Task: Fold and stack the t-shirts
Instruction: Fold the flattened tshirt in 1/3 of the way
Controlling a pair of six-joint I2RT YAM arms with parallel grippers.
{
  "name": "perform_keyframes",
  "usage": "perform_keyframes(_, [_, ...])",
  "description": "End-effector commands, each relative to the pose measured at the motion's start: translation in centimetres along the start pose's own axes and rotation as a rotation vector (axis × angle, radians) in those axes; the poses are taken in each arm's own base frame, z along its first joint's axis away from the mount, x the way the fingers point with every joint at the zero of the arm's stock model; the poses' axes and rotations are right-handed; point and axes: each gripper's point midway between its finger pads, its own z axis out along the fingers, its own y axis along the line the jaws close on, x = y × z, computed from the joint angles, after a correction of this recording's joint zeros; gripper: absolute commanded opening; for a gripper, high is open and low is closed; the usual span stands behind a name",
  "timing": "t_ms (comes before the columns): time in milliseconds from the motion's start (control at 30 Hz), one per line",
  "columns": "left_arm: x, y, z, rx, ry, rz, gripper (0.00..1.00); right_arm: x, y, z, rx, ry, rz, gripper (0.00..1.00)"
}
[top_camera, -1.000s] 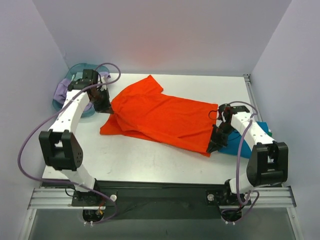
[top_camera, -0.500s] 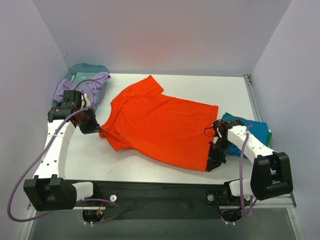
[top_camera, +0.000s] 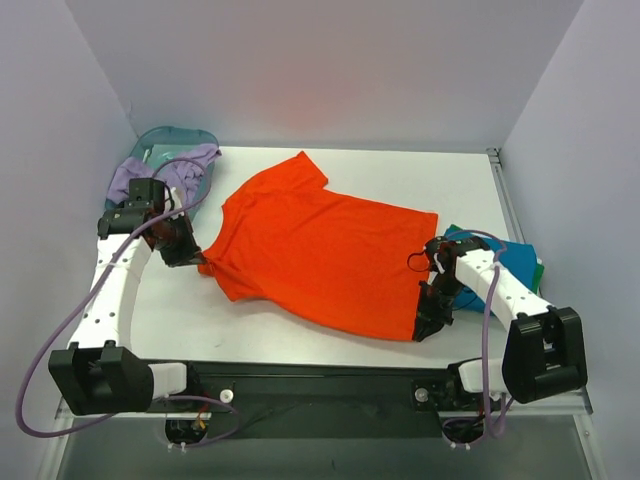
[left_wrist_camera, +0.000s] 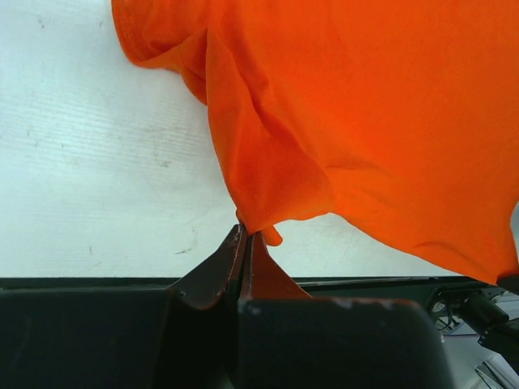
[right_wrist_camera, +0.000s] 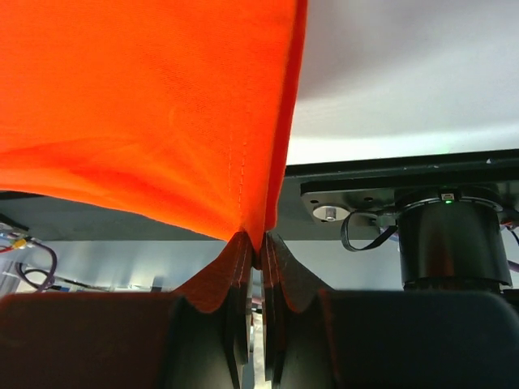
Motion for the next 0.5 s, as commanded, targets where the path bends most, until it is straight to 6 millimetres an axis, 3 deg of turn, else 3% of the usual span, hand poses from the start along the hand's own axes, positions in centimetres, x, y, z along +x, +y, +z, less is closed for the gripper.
perform_keyframes(0, [-3.6, -2.2, -0.6, 0.070, -0.094, 0.039, 0.00, -0.8, -0.4, -1.4, 0.047, -0.003, 0.015, 0.00])
perform_keyframes(233, [-7.5, -4.2, 1.2, 0.101, -0.105, 0.063, 0.00, -4.6, 0.9, -2.5, 0.022, -0.032, 0.028, 0.00])
perform_keyframes(333, [-8.3, -5.9, 2.2, 0.126, -0.086, 0.102, 0.00, -6.3, 1.4, -3.1, 0.006, -0.041, 0.036, 0.00])
perform_keyframes(467, [-10.9, -7.8, 2.6, 0.152, -0.110, 0.149, 0.00, -8.3, 1.7, -3.6, -0.008, -0.047, 0.044, 0.00])
